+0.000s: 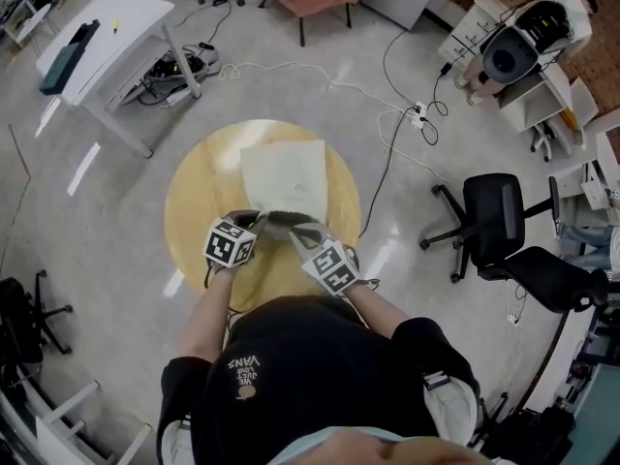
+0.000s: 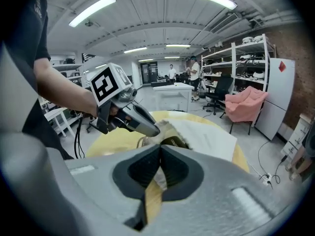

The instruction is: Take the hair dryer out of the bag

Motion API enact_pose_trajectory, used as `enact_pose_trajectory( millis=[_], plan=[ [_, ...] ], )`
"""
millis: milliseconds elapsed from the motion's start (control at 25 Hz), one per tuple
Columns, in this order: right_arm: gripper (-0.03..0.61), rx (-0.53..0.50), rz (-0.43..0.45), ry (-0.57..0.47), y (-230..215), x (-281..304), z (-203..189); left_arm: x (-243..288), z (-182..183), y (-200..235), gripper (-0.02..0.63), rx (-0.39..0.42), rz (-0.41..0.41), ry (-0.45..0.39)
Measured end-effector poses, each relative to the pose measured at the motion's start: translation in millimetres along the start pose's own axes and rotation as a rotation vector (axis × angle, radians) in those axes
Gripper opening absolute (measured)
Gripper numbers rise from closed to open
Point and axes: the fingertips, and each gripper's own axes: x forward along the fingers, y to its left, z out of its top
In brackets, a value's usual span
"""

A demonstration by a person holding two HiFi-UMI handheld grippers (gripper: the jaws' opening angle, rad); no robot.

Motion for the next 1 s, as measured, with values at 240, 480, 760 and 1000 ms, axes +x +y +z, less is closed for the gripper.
enact_pose_trajectory(
  millis=[240, 480, 760, 1000],
  plan=[
    [0.000, -0.084, 0.019, 0.058, -3.6, 21.7, -1.1, -0.6, 8.0, 2.0, 0.041, -0.017, 0.010, -0.011],
    [0.129, -0.124, 0.027, 0.096, -7.3, 39.9, -1.7, -0.8, 17.3, 5.0, 0.040, -0.028, 0.010, -0.031],
    [0.132, -0.188, 0.029, 0.130, -20.1, 45.0, -7.8, 5.9, 26.6, 1.9, 0.041, -0.023, 0.010, -0.043],
    [0.185, -0.240, 0.050, 0.184, -27.2, 52.9, -13.3, 7.8, 31.3, 2.2, 0.041, -0.018, 0.007, -0.042]
  ],
)
